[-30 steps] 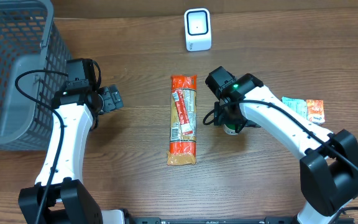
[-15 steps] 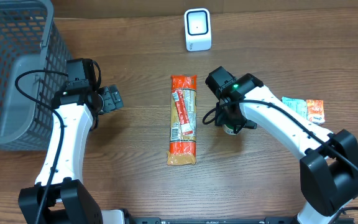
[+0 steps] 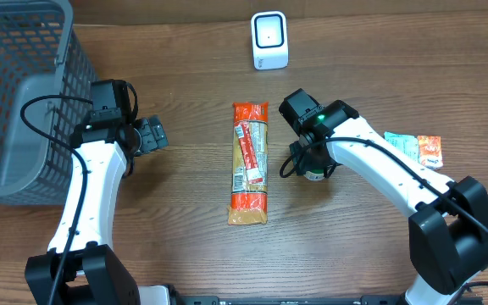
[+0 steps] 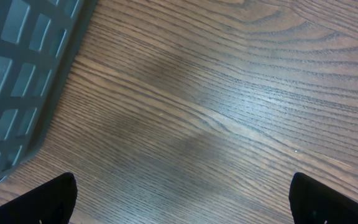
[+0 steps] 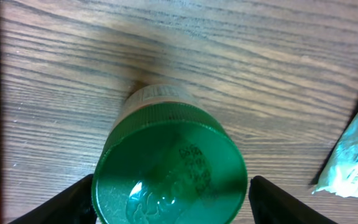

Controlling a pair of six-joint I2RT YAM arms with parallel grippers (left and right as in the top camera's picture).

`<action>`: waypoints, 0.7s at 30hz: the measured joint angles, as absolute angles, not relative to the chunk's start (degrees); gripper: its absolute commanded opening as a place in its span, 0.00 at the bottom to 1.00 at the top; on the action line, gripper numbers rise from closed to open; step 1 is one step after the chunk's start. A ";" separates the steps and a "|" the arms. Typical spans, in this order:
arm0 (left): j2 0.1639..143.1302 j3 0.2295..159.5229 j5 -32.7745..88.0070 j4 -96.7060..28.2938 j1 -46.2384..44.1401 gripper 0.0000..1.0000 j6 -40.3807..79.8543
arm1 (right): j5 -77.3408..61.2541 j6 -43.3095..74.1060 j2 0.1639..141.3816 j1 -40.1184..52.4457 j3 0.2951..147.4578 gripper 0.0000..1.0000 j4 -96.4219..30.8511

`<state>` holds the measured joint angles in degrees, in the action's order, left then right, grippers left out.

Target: Scan the item barcode

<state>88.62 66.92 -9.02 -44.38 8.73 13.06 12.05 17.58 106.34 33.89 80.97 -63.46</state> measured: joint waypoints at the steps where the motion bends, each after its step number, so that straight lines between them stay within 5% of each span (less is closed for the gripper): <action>1: 88.62 66.92 -9.02 -44.38 8.73 1.00 13.06 | 12.29 17.61 106.34 33.91 80.97 0.81 -63.33; 9: 88.62 66.92 -9.02 -44.38 8.73 1.00 13.06 | 11.90 30.30 106.34 33.89 80.97 1.00 -63.90; 21: 88.62 66.92 -9.02 -44.38 8.73 1.00 13.06 | 10.87 47.90 106.34 33.91 80.97 0.92 -62.15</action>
